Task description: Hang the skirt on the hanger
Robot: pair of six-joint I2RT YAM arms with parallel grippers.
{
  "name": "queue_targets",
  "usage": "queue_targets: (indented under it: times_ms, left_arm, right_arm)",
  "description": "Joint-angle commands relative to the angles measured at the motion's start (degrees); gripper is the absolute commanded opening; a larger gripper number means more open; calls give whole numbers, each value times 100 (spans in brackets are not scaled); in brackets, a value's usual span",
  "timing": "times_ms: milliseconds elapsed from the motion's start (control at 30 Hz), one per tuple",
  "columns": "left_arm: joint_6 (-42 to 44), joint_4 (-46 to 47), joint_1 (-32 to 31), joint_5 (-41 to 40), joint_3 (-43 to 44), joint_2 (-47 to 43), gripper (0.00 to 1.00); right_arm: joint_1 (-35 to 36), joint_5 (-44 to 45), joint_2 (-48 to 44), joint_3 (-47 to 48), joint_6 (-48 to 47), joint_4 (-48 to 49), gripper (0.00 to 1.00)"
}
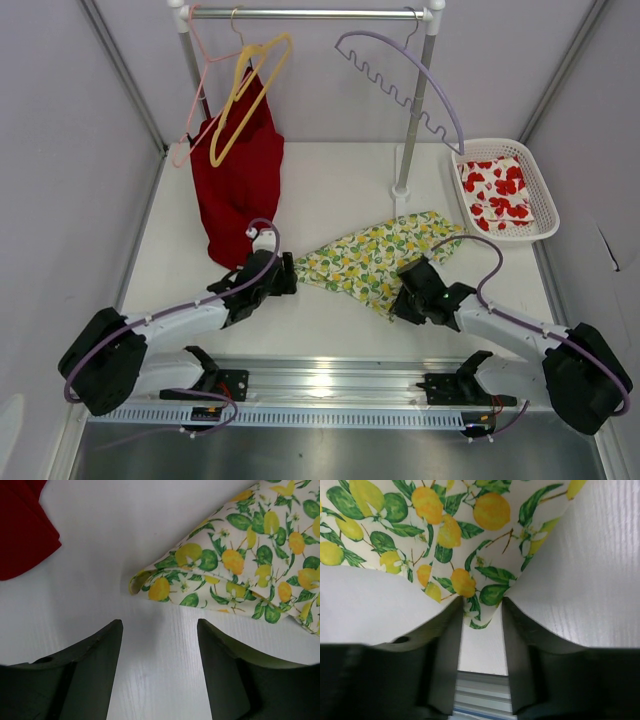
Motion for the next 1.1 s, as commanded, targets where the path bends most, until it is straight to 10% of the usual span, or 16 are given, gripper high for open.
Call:
queue_targets:
  times_ms: [0,267,1067]
  left_arm:
    - [283,796,35,-136,70,196,67]
    - [529,1535,562,777,-88,715,65]
    - [784,2097,835,2097,-334,1190,47]
  right_arm:
    - [-210,-40,-205,-10,-97,84,31]
    - [-693,-119,-663,210,-502,-374,14]
    - [-1212,-269,-707,913,-1029,-796,11]
